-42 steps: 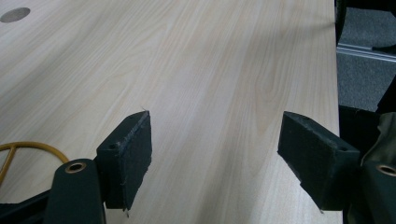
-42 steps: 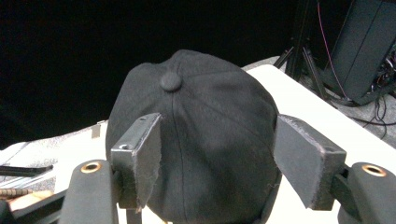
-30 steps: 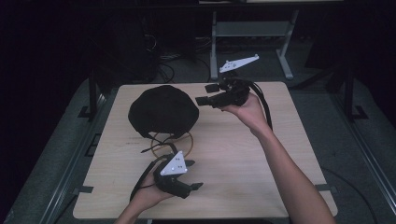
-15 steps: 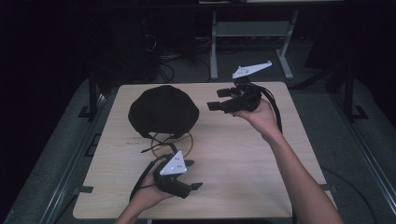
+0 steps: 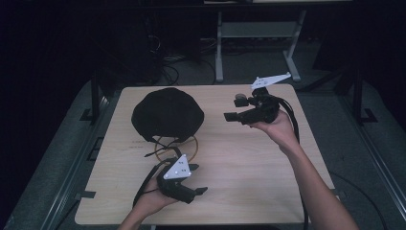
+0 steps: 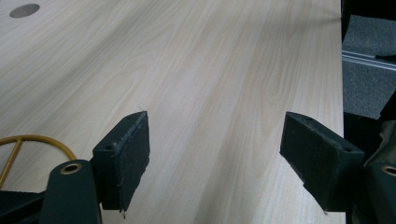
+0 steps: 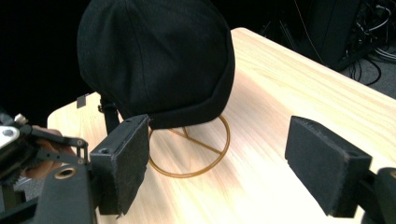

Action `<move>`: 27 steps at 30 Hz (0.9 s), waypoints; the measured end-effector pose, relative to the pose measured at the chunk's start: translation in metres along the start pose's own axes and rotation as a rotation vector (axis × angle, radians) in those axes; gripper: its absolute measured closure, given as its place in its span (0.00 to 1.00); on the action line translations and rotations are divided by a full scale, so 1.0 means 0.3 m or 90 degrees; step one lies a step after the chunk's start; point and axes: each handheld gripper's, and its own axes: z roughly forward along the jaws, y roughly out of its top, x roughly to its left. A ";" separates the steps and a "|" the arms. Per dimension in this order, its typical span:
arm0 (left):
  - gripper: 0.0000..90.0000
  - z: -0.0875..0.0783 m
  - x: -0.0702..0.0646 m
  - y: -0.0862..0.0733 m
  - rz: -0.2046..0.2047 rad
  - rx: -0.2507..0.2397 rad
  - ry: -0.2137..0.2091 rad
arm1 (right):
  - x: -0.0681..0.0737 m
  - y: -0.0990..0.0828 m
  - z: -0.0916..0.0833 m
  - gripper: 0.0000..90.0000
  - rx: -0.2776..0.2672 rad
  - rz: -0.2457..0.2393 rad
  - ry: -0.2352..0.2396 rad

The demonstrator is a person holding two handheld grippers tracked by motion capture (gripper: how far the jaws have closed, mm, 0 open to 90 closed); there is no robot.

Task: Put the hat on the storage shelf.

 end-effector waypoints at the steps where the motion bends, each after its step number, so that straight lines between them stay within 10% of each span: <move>1: 0.27 0.001 0.000 0.000 0.001 0.000 0.001 | -0.001 -0.007 -0.004 0.24 0.001 0.001 0.000; 27: 0.21 0.011 -0.002 -0.001 -0.011 0.002 0.000 | -0.040 -0.199 -0.085 0.20 0.010 0.039 -0.014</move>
